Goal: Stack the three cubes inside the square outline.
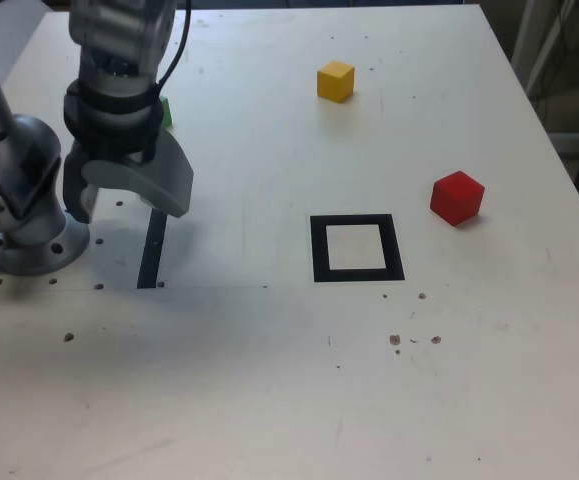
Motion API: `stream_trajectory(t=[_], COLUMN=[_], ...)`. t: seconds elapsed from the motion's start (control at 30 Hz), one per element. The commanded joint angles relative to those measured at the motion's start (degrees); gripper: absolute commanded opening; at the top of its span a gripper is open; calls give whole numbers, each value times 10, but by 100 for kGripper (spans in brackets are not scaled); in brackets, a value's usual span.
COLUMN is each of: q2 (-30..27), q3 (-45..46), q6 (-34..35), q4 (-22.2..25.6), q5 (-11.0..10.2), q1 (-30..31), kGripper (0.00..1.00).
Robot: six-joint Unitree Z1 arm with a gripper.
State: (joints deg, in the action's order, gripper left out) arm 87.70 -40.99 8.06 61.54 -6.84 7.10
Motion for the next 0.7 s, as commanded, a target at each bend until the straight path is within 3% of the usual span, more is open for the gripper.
stream_trajectory(t=[0.0, 0.43, 0.67], q2=[6, 3, -12], q3=[-2, 1, -40], q6=[-11, -23, -23], q4=[-1, 0, 49], q5=[1, 8, 21], q1=[0, -2, -1], kGripper=[99, 99, 99])
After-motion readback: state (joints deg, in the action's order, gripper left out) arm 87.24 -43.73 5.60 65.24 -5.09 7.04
